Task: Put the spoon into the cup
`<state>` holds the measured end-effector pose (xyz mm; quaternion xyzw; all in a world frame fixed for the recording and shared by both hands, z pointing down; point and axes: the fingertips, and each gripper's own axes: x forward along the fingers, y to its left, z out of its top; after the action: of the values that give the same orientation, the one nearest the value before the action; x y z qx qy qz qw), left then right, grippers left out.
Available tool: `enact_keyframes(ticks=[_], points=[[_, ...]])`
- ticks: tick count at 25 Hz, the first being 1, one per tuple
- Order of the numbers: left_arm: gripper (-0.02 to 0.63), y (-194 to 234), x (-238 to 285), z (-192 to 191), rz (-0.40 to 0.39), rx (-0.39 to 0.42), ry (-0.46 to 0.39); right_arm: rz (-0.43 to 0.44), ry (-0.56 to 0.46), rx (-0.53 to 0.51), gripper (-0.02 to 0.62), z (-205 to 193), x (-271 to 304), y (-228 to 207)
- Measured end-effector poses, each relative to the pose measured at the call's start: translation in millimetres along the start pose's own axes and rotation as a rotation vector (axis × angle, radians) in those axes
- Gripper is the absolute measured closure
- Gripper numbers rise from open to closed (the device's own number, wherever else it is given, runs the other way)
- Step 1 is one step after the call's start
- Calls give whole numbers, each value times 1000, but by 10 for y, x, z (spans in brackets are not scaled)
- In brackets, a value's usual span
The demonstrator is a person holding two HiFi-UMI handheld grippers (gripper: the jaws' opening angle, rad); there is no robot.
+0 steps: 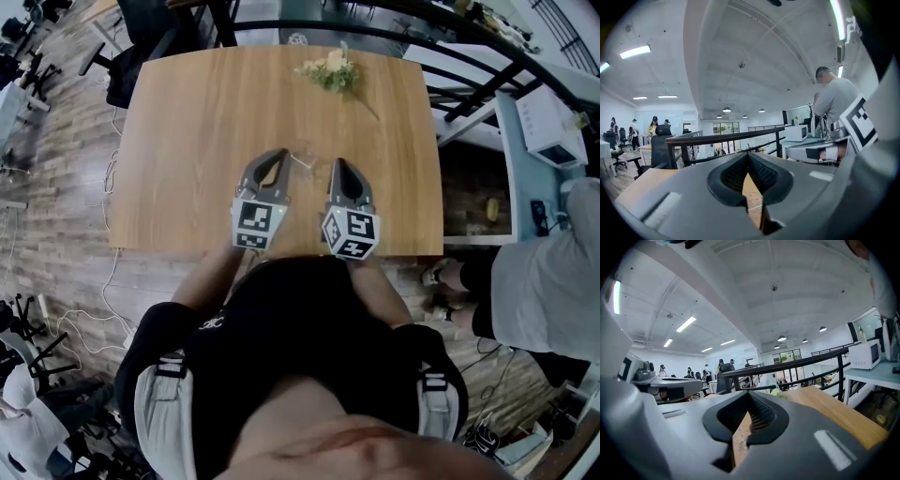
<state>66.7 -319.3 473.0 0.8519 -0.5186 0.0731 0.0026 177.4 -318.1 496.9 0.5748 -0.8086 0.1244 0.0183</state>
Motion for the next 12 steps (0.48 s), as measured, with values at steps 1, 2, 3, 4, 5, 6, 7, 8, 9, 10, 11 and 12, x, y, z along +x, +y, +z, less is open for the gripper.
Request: enact_keyframes(ticks=[1, 2, 3, 4, 5, 6, 7, 8, 9, 10, 11, 12], points=[[594, 44, -22, 34, 15, 0, -10, 3, -12, -22, 597, 31, -4, 40], [595, 87, -40, 50, 30, 0, -15, 7, -23, -42, 597, 59, -7, 81], [595, 128, -53, 48, 45, 0, -16, 11, -30, -56, 597, 82, -9, 119], [594, 161, -64, 30, 57, -2, -13, 16, -35, -60, 597, 96, -10, 149], [594, 184, -72, 2, 66, -6, -6, 19, -35, -59, 597, 102, -12, 168], [595, 194, -78, -26, 71, -10, 1, 20, -33, -55, 597, 99, -15, 174], [594, 195, -83, -51, 73, -13, 7, 19, -29, -53, 597, 90, -16, 173], [594, 194, -88, -68, 74, -11, 11, 17, -26, -51, 597, 81, -15, 169], [594, 194, -92, -78, 74, -8, 13, 16, -24, -50, 597, 78, -12, 168], [594, 194, -98, -85, 74, -2, 14, 16, -24, -49, 597, 78, -10, 170], [595, 193, -103, -91, 73, 5, 16, 14, -24, -48, 597, 78, -11, 171], [594, 192, -105, -98, 73, 14, 17, 13, -23, -47, 597, 77, -13, 171]])
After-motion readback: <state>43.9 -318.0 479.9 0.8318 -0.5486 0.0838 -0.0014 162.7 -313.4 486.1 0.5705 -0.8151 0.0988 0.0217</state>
